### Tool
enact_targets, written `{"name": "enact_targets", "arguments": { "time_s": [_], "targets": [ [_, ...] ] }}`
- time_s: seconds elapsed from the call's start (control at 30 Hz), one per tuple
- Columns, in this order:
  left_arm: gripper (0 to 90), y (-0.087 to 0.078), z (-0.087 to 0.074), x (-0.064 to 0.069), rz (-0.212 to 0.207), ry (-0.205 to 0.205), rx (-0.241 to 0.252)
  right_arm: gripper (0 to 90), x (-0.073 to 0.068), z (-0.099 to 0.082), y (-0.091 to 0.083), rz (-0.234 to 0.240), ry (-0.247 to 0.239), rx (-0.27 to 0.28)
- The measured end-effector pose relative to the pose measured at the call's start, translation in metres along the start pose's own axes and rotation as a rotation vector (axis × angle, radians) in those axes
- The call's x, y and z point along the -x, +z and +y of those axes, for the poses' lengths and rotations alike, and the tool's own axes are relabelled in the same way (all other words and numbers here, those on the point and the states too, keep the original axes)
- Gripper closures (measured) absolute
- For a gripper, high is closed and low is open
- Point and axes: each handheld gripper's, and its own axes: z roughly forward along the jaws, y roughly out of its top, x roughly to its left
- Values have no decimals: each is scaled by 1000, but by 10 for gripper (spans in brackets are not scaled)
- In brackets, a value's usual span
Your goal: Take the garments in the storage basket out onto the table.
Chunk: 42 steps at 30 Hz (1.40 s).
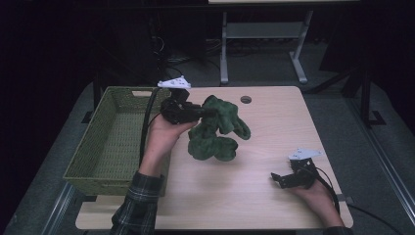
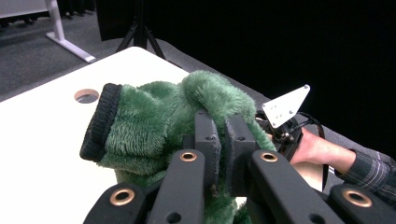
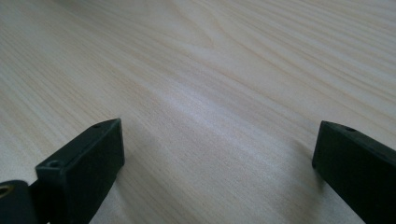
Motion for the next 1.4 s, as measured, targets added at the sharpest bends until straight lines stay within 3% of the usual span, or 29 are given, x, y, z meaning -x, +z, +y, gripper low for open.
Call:
{"name": "enact_targets", "arguments": {
  "time_s": [0.37,0.57,0.67,0.9,1.1,1.4],
  "targets": [
    [858,55,-28,3,-42,-48,-42,20,0,0,0,0,0,0],
    [858,81,-47,-2,-64,-95,-48,20,0,0,0,0,0,0],
    [858,94,-54,-4,-61,-91,-77,19,0,0,0,0,-1,0],
    [855,122,-80,-8,-75,-133,-117,19,-1,-1,-1,-1,0,0],
    [854,142,-98,-18,-68,-164,-158,19,-1,-1,-1,3,-4,1],
    [832,163,-117,-30,-25,-163,-250,20,-1,-1,-1,2,-8,0]
  ]
}}
